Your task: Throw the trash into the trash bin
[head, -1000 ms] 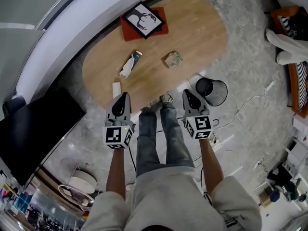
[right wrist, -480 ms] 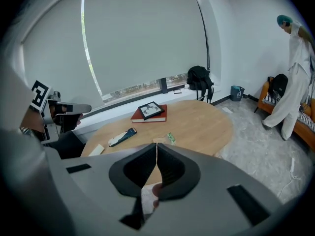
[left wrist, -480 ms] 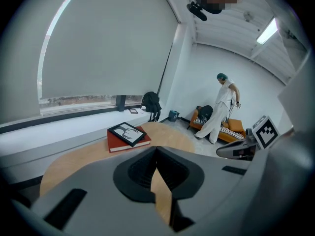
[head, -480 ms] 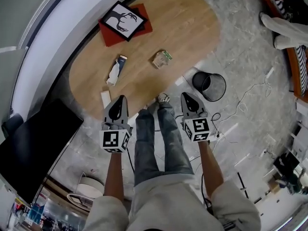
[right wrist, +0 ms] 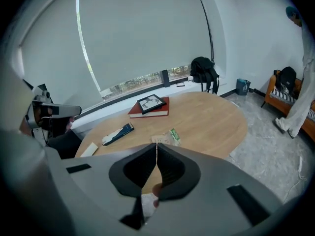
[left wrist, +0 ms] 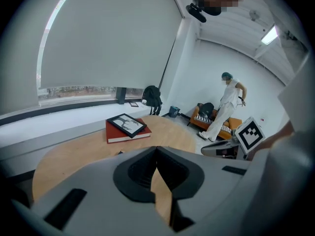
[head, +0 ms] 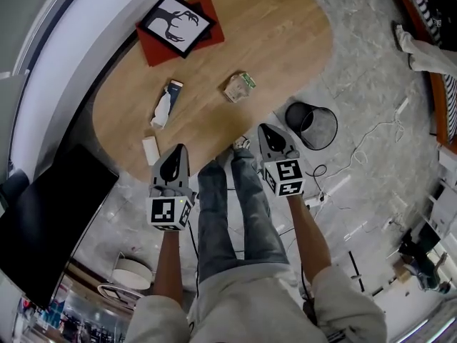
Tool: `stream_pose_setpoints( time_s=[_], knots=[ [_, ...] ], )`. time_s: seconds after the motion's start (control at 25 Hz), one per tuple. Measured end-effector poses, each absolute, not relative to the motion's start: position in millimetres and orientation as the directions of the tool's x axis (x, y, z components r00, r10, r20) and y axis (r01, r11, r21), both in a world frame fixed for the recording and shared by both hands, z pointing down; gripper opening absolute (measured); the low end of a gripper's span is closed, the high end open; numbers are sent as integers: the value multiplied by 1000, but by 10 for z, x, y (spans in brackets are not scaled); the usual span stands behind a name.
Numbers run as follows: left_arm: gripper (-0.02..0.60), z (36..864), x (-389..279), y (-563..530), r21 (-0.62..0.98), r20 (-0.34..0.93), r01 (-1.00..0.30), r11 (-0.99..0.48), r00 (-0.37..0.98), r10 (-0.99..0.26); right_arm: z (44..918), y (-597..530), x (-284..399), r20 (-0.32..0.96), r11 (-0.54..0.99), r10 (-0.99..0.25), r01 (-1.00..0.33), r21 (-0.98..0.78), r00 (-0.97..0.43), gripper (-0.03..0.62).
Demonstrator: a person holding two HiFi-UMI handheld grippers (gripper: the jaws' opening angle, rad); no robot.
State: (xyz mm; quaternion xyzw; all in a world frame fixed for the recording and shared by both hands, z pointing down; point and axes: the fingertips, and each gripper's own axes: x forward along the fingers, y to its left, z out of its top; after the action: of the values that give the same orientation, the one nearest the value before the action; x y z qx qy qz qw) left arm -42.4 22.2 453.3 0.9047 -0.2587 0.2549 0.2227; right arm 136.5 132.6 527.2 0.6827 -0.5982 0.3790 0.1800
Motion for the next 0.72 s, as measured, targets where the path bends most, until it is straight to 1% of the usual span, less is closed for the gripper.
stream_pose_setpoints(
  time_s=[0.32,0.4,0.52,0.64,0.72],
  knots=[
    [18,4615,-537,196,280,590,-607,-743,720,-366,5613,1008,1458,764,-166,-644,-967,-192,-41,31],
    [18,4625,-554,192,282,592,-612,-739,717,-368,5668,919,1478,771,-129,-635,-976,-174,-54,31],
    [20,4629,-583,195,283,592,-616,-735,715,-371,5743,798,1438,793,-6,-602,-992,-123,-95,31],
    [20,4638,-614,197,285,593,-624,-728,711,-377,5838,739,1345,821,186,-553,-981,-46,-144,31],
    [18,4649,-632,202,288,594,-630,-721,708,-382,5870,699,1292,836,322,-523,-947,14,-165,31]
  ],
)
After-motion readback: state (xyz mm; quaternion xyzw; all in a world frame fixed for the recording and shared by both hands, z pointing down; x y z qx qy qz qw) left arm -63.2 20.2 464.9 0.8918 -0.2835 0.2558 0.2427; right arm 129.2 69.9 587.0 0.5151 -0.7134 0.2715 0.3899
